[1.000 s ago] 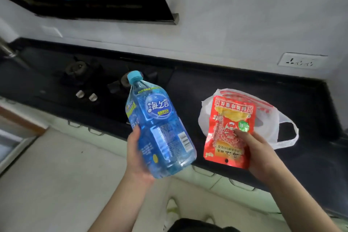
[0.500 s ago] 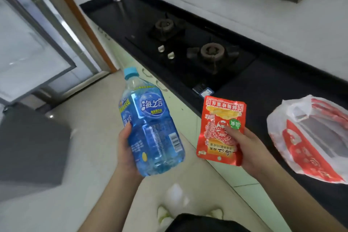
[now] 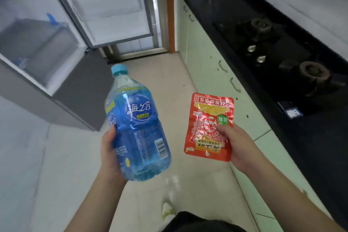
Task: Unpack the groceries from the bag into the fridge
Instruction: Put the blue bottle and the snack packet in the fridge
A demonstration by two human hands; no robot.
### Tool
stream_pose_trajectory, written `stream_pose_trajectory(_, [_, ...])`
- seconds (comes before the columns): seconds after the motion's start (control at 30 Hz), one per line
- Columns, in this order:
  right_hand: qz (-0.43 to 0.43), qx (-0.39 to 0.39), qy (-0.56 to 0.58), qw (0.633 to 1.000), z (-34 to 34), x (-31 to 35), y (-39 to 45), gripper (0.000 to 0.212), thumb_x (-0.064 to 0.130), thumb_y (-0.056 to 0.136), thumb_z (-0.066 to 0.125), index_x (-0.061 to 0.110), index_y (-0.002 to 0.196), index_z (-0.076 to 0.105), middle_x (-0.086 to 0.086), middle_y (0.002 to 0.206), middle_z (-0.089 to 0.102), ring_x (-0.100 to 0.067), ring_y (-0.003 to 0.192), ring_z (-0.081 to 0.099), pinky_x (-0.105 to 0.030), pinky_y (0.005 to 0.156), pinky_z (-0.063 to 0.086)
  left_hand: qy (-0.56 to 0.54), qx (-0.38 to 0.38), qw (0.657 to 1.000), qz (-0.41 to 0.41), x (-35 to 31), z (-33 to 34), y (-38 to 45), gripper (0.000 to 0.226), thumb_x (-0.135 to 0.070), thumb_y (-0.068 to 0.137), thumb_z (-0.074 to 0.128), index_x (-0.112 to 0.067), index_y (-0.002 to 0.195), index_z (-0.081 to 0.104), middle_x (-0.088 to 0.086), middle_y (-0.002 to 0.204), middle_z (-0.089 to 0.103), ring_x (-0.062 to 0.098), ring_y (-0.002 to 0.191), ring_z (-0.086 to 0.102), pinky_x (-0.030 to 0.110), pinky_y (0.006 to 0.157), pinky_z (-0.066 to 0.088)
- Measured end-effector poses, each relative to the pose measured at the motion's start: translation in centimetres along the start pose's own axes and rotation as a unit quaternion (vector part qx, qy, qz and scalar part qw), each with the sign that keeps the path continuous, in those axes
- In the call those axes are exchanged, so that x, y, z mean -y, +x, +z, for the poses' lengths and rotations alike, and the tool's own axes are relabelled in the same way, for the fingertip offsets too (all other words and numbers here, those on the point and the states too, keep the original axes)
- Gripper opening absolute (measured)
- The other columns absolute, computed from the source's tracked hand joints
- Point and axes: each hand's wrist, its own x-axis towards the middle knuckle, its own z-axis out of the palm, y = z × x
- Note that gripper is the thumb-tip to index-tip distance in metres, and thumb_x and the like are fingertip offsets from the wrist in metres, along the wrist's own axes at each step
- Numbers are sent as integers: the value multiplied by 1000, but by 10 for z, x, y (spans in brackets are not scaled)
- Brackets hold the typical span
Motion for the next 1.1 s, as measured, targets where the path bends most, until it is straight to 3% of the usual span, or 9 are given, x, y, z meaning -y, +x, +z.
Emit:
stream_pose_trajectory(0.13, [-2,43,-28,999,67,-3,17,18,15,94,54,14,110,61,-11,99,75,-31,87,72,-43,75,58,-43,-14,999,-2,-47,-29,-25,53,-33,101,34,3,139,39,26,136,50,41,128,45,53,106,34])
stream_pose_trajectory(0.27, [7,81,-49,995,114,-2,30,19,13,93,55,12,111,61,-14,103,73,-34,92,70,-43,76,58,-19,-26,998,49,-79,-46,-34,48,-41,93,49,-8,126,59,13,120,66,29,112,62,45,92,50])
stream_pose_trajectory(0.47, [12,130,-91,987,154,7,56,16,16,94,55,13,109,61,-10,98,75,-30,86,72,-42,76,57,-12,-31,991,126,-106,-57,-31,49,-40,95,42,-6,127,59,14,120,66,29,112,62,44,92,50])
stream_pose_trajectory(0.67, [18,170,-112,979,181,31,102,17,18,94,57,15,110,61,-8,99,75,-30,87,73,-42,76,56,45,-128,973,185,-123,-61,0,46,-45,78,64,-13,110,71,7,102,72,24,94,70,40,75,57])
stream_pose_trajectory(0.83, [20,212,-124,969,205,72,156,20,20,94,58,18,113,62,-6,101,75,-28,89,72,-45,83,55,37,-221,948,226,-134,-53,50,49,-47,91,37,-16,106,73,6,102,72,24,92,70,41,75,58])
stream_pose_trajectory(1.1, [20,262,-145,954,243,124,222,20,25,94,59,22,113,62,-2,101,75,-26,91,72,-47,88,54,25,-275,920,280,-159,-46,107,49,-49,87,39,-20,110,71,4,107,71,23,97,69,41,76,57])
